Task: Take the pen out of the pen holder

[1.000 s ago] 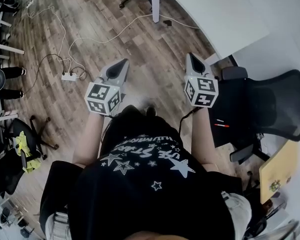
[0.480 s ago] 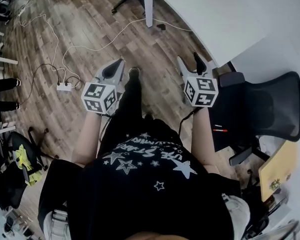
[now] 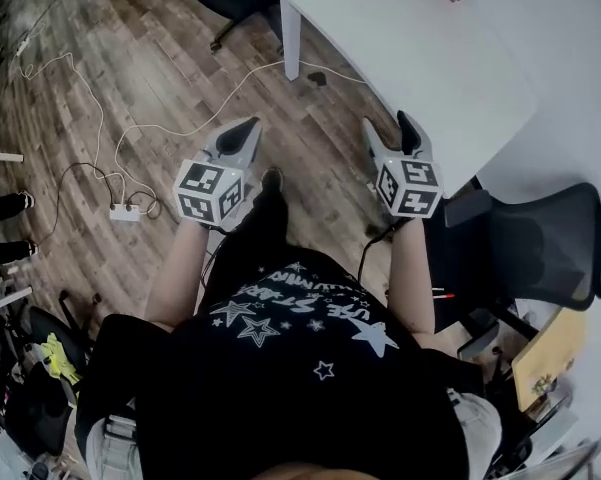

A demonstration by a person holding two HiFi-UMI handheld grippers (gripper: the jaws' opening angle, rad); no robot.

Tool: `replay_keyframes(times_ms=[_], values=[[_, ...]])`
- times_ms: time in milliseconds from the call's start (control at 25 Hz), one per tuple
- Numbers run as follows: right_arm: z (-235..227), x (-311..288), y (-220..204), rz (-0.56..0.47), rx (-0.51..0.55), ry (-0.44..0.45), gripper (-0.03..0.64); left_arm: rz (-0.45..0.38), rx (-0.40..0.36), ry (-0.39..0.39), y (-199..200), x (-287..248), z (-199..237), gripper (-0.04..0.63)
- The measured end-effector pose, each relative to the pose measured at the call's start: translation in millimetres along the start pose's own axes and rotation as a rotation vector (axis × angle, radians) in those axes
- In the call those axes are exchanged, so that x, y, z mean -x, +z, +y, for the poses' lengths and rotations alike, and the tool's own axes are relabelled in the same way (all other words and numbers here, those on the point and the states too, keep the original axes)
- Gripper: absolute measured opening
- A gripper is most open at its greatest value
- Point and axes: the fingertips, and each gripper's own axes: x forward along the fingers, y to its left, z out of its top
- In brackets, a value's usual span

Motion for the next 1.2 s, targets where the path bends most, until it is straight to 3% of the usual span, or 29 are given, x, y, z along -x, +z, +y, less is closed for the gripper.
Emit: replay_keyframes(times_ms=[280,640,880,1200], values=[[-9,-116,62,0.011,-0.009,-0.015,0.293,0.017,0.012,-0.028,43,-75,97,0.011],[-10,-219,102,0.037,-0.024,-0.016,0.293,0.000,0.037,-0.042,82,-144,189,0.011],[-16,-241,107,0.056,-0.031,-0.040,0.293,-0.006,0.017,-0.068,98,-168,209,0.011],[-62,-263,134,-0.008,-0.037,-0.124,0.293,-0.001,0.001,-0.085,107,-201,218,0.011]])
